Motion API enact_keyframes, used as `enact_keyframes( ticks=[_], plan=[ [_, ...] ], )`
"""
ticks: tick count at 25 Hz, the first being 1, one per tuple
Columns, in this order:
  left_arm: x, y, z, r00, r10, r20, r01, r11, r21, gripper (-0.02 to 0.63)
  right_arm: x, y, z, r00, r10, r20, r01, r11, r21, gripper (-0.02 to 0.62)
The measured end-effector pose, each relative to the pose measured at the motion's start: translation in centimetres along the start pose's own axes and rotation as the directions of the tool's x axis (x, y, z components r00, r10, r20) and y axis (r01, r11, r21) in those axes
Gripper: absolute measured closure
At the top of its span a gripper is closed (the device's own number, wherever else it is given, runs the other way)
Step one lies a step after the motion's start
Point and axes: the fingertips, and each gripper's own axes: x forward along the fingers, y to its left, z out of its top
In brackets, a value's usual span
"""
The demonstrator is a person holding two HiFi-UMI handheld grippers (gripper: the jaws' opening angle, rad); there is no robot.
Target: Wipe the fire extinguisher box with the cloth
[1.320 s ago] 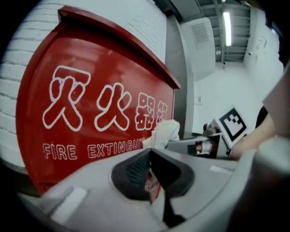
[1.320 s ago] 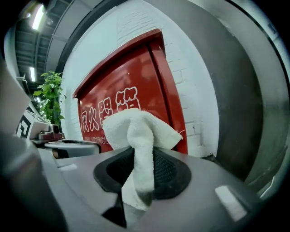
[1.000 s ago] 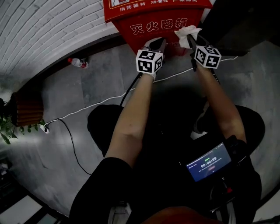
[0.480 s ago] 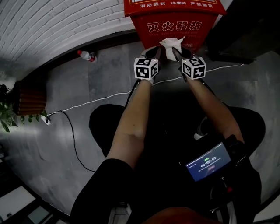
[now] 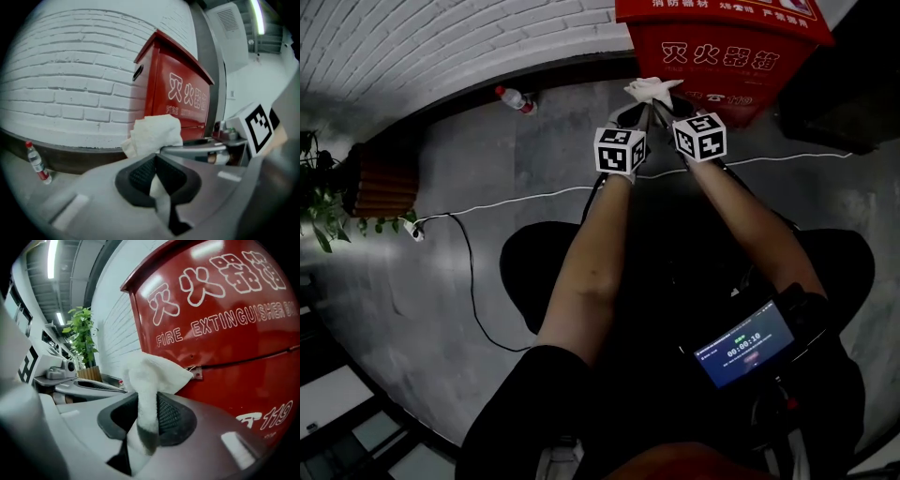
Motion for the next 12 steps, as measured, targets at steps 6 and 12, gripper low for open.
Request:
enact_keyframes(
  ticks=[6,12],
  plan=[
    [0.8,0.5,1.3,1.000,-0.001,0.022,0.002,1.000,-0.024,0.607,0.7,-1.8,0.5,0.997,-0.071,-0.016,0.072,0.995,0.073,0.495],
    [3.4,-1.4,1.3,0.999,-0.036,0.021,0.037,0.999,-0.039,0.607,-0.5,-3.2,0.3,0.996,-0.083,-0.025,0.085,0.994,0.066,0.495]
  ],
)
